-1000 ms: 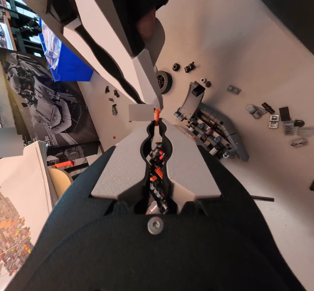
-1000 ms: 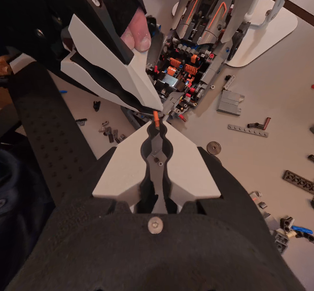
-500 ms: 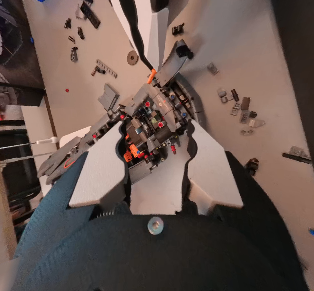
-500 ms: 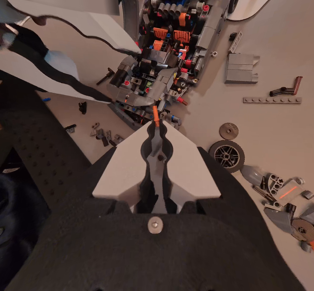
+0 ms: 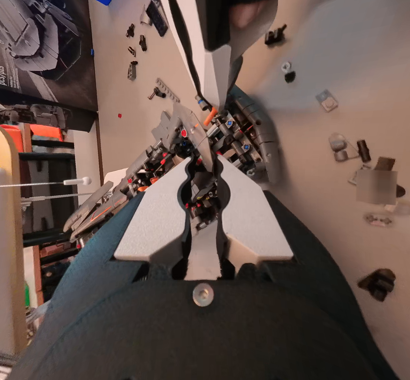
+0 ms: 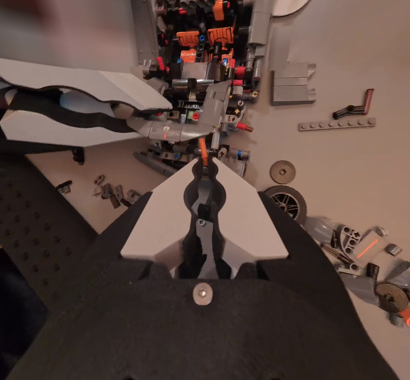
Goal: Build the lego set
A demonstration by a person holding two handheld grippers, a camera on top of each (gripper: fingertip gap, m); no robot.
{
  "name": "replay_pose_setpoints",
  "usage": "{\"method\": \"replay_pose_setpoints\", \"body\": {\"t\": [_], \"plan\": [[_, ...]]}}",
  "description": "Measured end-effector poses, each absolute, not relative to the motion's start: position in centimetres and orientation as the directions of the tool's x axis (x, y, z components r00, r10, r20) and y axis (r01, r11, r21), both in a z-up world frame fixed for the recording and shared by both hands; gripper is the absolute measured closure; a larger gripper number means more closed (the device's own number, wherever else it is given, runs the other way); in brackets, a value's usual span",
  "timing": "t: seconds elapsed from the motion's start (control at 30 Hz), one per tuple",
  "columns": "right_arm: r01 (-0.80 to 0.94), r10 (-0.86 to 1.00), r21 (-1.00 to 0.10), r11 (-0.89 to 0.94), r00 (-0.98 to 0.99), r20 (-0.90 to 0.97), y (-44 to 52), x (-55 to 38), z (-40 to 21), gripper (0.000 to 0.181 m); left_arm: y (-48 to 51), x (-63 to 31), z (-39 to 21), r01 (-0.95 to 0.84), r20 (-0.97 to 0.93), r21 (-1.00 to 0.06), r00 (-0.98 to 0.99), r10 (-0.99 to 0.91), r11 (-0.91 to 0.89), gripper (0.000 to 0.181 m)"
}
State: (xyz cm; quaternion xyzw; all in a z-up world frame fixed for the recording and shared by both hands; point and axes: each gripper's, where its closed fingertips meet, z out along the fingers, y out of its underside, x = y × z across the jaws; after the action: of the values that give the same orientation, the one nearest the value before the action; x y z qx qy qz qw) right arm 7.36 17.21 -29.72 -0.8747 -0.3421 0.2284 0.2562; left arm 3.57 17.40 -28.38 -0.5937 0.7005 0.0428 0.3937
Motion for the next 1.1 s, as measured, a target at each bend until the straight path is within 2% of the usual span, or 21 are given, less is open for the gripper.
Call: {"method": "replay_pose_setpoints", "body": {"t": [0.23, 0.3, 0.43, 0.87, 1.1], "plan": [[0.507, 0.667, -0.555, -0.660, 0.736, -0.120, 19.2, 10.0, -30.5, 0.180, 17.7, 6.2, -28.0, -0.861, -0.570, -0.453, 0.081, -0.818, 0.230, 0.169], [0.519, 0.660, -0.537, -0.665, 0.746, -0.096, 19.4, 10.7, -30.6, 0.179, 17.7, 6.8, -28.0, -0.845, -0.531, -0.497, 0.115, -0.840, 0.199, 0.169], [0.524, 0.662, -0.521, -0.674, 0.741, -0.111, 19.6, 11.0, -30.7, 0.179, 17.9, 7.3, -27.8, -0.833, -0.514, -0.521, 0.133, -0.847, 0.185, 0.169], [0.651, 0.702, -0.309, -0.693, 0.708, -0.083, 19.9, 11.1, -31.4, 0.180, 18.1, 7.7, -27.7, -0.817, -0.513, -0.547, 0.152, -0.844, 0.185, 0.169], [0.629, 0.678, -0.315, -0.711, 0.732, -0.070, 20.2, 11.2, -31.3, 0.180, 18.1, 7.8, -27.7, -0.813, -0.513, -0.552, 0.157, -0.844, 0.184, 0.169]]}}
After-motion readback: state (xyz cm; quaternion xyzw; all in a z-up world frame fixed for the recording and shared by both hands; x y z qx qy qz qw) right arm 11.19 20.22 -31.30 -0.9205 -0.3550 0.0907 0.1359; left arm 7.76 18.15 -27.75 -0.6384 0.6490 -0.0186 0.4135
